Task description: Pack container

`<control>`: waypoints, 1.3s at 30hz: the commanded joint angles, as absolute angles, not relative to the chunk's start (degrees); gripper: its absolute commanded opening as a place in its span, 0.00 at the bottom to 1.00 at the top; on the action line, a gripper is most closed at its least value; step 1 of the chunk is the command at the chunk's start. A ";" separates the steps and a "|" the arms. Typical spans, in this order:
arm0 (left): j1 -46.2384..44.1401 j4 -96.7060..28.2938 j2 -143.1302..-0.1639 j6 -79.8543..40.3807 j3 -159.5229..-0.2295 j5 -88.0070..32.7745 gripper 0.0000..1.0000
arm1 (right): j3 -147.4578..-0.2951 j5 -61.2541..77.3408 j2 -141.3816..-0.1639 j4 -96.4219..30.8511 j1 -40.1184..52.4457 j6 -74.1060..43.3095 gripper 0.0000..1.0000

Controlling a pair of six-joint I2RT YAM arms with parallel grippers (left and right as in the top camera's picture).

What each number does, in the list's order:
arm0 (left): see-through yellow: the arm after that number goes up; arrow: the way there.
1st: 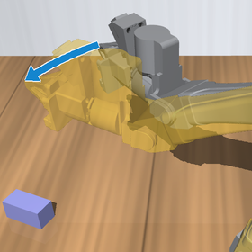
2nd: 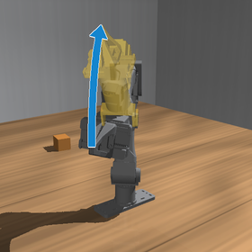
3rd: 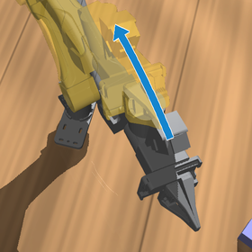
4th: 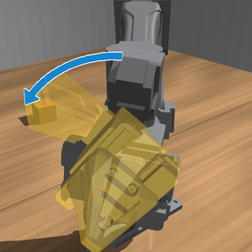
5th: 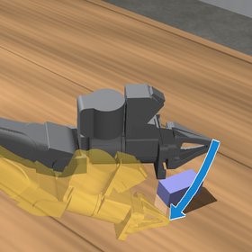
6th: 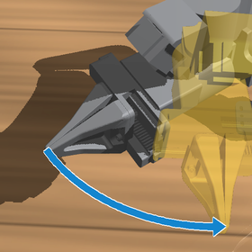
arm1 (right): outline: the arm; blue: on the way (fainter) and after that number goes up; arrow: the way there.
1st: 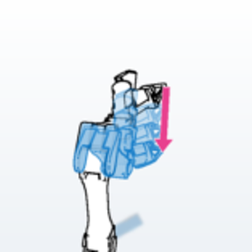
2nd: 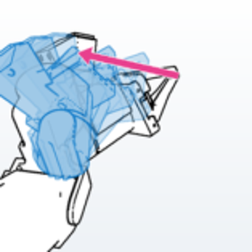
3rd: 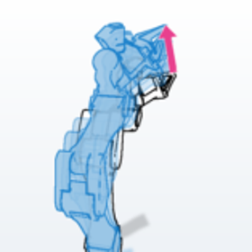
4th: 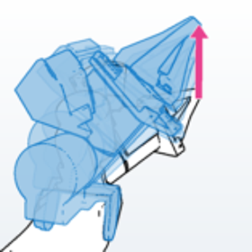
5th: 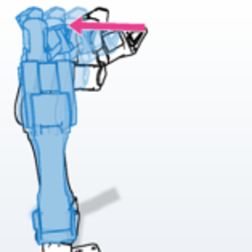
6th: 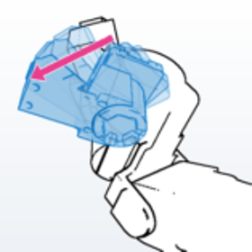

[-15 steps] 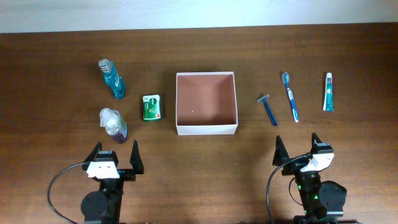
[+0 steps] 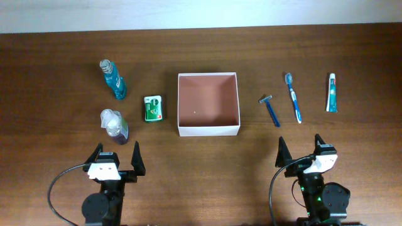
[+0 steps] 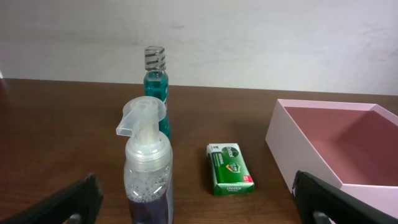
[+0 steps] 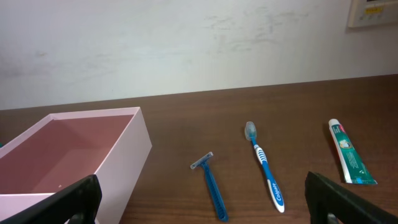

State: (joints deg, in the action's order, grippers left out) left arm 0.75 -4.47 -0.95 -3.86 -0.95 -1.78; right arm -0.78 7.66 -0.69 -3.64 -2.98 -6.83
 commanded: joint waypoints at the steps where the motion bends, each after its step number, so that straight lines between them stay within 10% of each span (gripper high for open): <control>1: 1.02 -4.47 -0.30 -2.74 -0.51 -2.61 0.99 | -0.32 8.40 -0.21 -3.68 -3.44 -6.42 0.99; 39: 1.02 -4.10 -0.30 -2.96 -0.54 -2.11 0.99 | -0.32 8.40 -0.21 -3.68 -3.44 -6.42 0.99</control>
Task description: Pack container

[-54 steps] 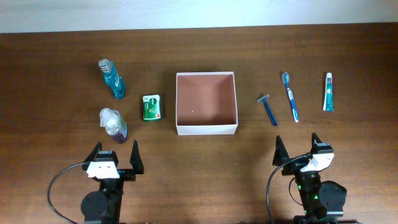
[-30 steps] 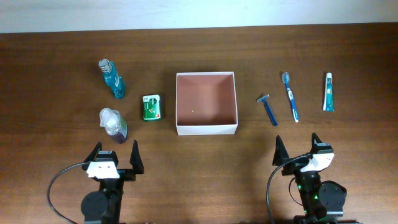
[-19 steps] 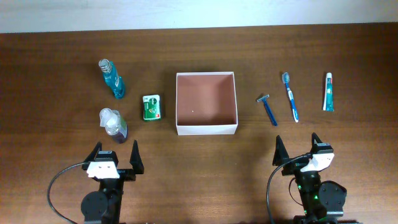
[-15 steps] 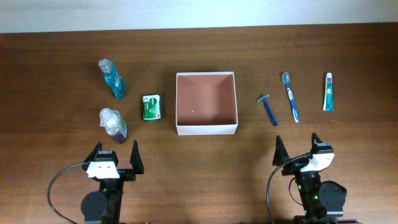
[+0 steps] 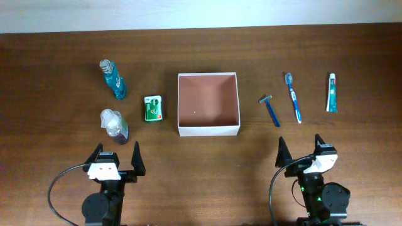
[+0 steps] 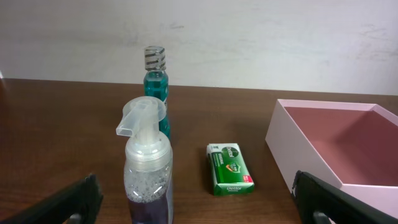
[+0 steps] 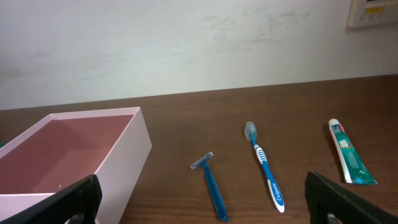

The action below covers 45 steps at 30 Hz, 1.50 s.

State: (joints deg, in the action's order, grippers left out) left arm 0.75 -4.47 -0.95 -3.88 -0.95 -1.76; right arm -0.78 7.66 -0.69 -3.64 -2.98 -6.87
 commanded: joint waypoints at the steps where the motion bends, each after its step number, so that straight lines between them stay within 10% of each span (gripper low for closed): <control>1: 1.02 -2.98 -0.30 -2.96 -0.51 -2.20 0.99 | -0.32 8.43 -0.21 -3.68 -3.44 -6.42 0.99; 16: 1.04 3.70 -3.07 8.16 -14.52 -5.08 0.99 | -0.32 8.40 -0.21 -3.68 -3.44 -6.42 0.99; 45: 1.02 -65.36 -78.48 11.64 -91.85 -4.78 0.99 | -0.32 8.40 -0.21 -3.68 -3.44 -6.42 0.99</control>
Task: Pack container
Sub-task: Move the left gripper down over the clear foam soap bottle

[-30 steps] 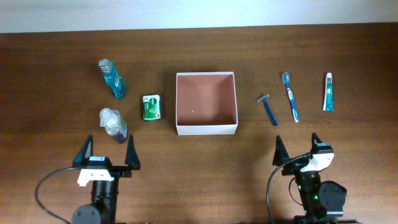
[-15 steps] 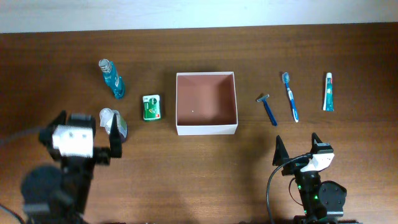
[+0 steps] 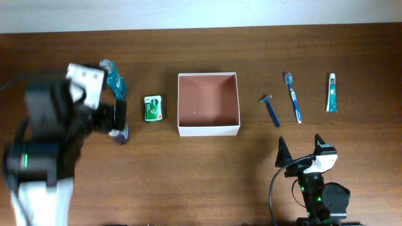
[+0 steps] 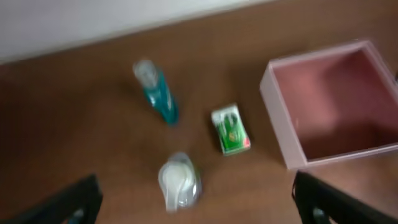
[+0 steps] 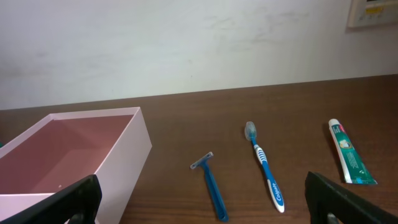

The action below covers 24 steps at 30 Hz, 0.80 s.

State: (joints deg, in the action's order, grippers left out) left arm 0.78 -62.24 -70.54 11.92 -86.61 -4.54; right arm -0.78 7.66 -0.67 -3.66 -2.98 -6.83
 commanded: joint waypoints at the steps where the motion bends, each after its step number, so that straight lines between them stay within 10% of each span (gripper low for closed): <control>1: 1.02 -66.81 -81.21 11.64 -93.38 -4.78 0.99 | -0.32 8.40 -0.21 -3.68 -3.44 -6.42 0.99; 24: 6.44 -72.44 -100.01 5.17 -91.61 -6.70 0.99 | -0.32 8.40 -0.21 -3.68 -3.44 -6.42 0.99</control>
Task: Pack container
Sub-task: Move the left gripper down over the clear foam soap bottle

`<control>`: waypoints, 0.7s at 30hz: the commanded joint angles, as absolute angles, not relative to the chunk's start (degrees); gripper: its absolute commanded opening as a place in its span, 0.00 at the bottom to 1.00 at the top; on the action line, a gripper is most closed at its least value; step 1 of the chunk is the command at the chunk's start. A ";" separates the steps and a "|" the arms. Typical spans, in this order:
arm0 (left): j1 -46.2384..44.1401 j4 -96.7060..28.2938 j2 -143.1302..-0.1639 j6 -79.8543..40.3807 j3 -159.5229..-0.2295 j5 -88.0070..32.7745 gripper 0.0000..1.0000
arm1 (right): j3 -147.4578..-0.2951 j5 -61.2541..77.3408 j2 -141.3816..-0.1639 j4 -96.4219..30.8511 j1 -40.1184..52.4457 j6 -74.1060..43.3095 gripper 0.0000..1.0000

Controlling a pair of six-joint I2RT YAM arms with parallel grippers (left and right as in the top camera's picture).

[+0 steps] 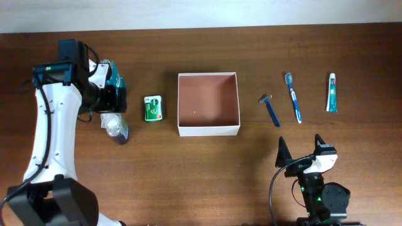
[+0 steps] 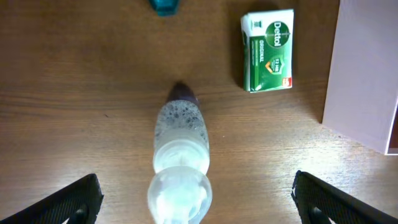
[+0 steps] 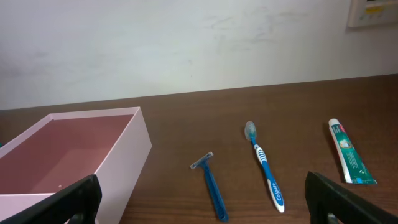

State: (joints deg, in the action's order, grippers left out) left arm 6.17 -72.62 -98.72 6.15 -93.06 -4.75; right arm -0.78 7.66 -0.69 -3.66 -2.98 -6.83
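Note:
An open pink box (image 1: 208, 129) sits mid-table. Left of it are a green soap packet (image 1: 153, 108), a teal bottle (image 1: 117, 83) and a clear pump bottle (image 1: 115, 128) with purple liquid. My left gripper (image 1: 108, 103) hangs open above the pump bottle (image 2: 180, 149) and points straight down; the pump head shows between its fingertips (image 2: 74, 199), apart from both. To the right lie a blue razor (image 1: 271, 110), a toothbrush (image 1: 293, 97) and a toothpaste tube (image 1: 331, 92). My right gripper (image 1: 300, 158) rests open at the front edge, holding nothing.
The left arm's white links (image 1: 47, 125) cross the table's left side, partly covering the teal bottle. In the left wrist view the soap packet (image 2: 268, 50) and the pink box wall (image 2: 367, 74) lie to the right of the pump bottle. A pale wall (image 3: 186, 43) stands behind the table.
My left gripper has come down from a higher, blurred view of the left-hand items and now hangs straight over the pump bottle. The right arm and all objects are unmoved.
At the two oldest moments both grippers rested open at the front edge, facing the items. Then the left arm was raised over the left side of the table. Now it hangs open above the pump bottle. Nothing has been picked up.

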 commanded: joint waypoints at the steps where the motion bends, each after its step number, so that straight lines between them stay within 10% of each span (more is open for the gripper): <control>1: 6.44 -72.49 -100.38 5.17 -91.42 -6.90 0.99 | -0.32 8.40 -0.21 -3.68 -3.44 -6.42 0.99; 21: 6.44 -71.48 -102.74 5.17 -86.39 -6.28 0.99 | -0.32 8.40 -0.21 -3.68 -3.44 -6.42 0.99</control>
State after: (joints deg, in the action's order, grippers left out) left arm 6.20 -72.66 -101.86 6.13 -88.58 -5.82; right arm -0.78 7.66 -0.69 -3.64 -2.98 -6.87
